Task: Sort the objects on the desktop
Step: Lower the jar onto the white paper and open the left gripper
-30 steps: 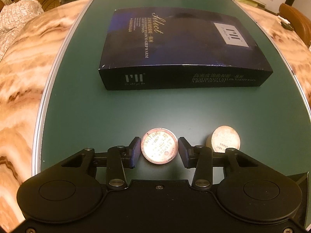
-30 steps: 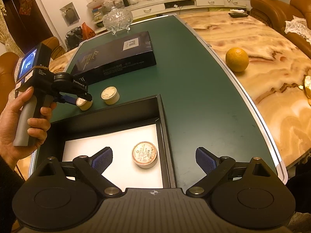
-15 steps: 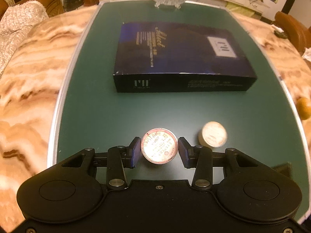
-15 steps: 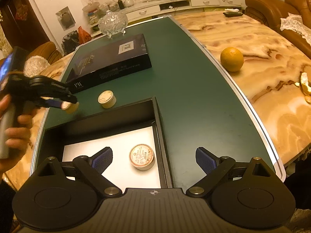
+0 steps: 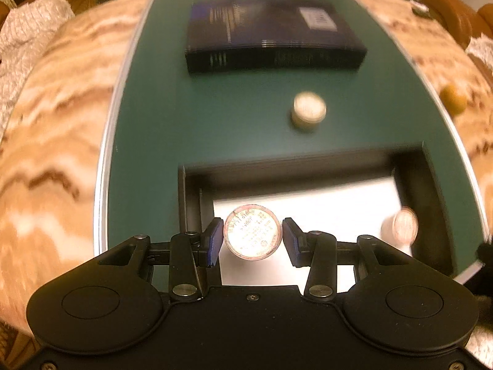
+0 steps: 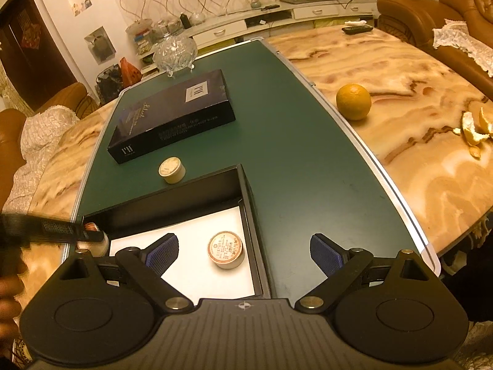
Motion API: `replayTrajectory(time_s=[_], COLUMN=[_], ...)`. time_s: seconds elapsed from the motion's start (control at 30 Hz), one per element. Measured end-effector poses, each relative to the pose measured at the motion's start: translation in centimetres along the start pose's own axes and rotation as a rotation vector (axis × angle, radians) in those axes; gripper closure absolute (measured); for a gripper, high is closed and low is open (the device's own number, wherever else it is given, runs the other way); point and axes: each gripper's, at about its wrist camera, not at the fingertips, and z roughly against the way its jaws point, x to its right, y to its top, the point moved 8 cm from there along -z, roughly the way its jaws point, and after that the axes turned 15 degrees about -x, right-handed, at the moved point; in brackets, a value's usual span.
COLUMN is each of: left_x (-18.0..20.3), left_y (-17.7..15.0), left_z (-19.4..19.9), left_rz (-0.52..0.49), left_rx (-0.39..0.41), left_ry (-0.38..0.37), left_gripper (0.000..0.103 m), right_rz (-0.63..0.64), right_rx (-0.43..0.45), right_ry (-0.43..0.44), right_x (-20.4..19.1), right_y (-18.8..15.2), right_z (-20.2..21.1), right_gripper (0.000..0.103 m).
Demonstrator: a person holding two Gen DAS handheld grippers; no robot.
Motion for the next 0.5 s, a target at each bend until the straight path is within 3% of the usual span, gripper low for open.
replayTrajectory(time_s=[0.17,0.5], left_x=[-0.4,-0.7], left_y=[-1.1,-1.2], left_z=[-1.9,-3.3], left_rz=[0.011,0.012], left_rx=[-0.041,-0.049], left_ry=[0.003,0.023], left_gripper=[0.062,0.062], right_rz=[0.013,0.006], right_rx=[0.01,0.012], right_ry=[-0.006,-0.015], right_x=[-0.3,-0.1], right_y=[-0.4,-0.7], right_z=[0.7,1.1], right_gripper=[0.008,0.008])
